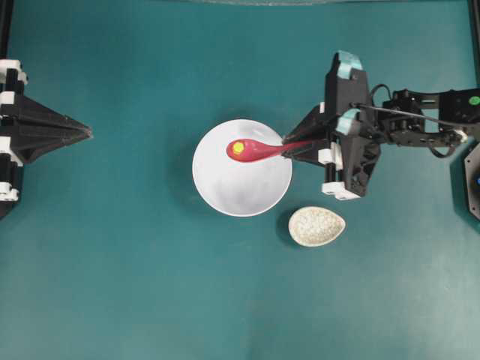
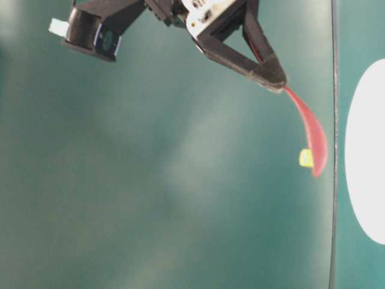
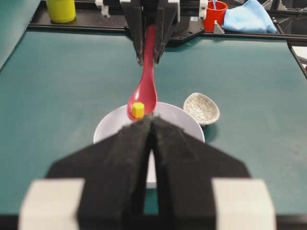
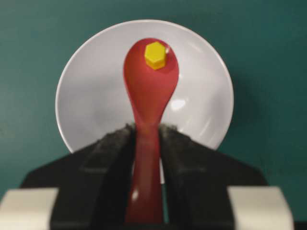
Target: Scoop the yellow hexagonal prism block from the bowl with a spoon using the right arm.
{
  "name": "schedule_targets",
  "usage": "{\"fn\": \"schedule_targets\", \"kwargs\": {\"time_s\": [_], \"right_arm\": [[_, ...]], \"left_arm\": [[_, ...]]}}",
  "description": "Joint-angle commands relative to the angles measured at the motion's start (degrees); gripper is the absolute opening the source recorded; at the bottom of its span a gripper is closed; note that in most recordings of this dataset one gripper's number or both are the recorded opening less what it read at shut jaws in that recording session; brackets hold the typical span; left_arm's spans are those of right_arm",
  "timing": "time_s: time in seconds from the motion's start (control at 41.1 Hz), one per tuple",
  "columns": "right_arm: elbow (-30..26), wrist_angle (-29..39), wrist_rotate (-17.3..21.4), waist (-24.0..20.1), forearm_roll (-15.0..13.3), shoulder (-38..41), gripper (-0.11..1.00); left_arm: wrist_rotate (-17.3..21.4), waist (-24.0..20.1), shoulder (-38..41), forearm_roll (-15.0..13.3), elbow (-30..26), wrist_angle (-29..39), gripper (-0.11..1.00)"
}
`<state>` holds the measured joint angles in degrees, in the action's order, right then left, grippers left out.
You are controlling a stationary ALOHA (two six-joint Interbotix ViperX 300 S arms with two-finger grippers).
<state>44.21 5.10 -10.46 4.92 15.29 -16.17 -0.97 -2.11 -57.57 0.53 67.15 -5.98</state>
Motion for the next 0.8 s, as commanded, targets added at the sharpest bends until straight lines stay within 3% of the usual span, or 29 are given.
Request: {"fn": "schedule_targets", "kwargs": {"time_s": [0.0,0.584,0.778], "right_arm": [[-0.26,-0.62,-0.09,-0.09,0.26,-2.11,0.25],[-0.79,-0.97,-0.62,-0.18,-0.53,-4.75,0.25],[-0.88,-0.97,-0.7,-0.09,-2.2,-5.01,0.25]], "left_arm": [[0.0,-0.18,0.26,0.09,-1.49,-0.79,0.0],[-0.09,-0.18,0.26,0.09,-1.58,-0.7,0.0],[-0.09,-0.18,0.26,0.09,-1.58,-0.7,0.0]]}}
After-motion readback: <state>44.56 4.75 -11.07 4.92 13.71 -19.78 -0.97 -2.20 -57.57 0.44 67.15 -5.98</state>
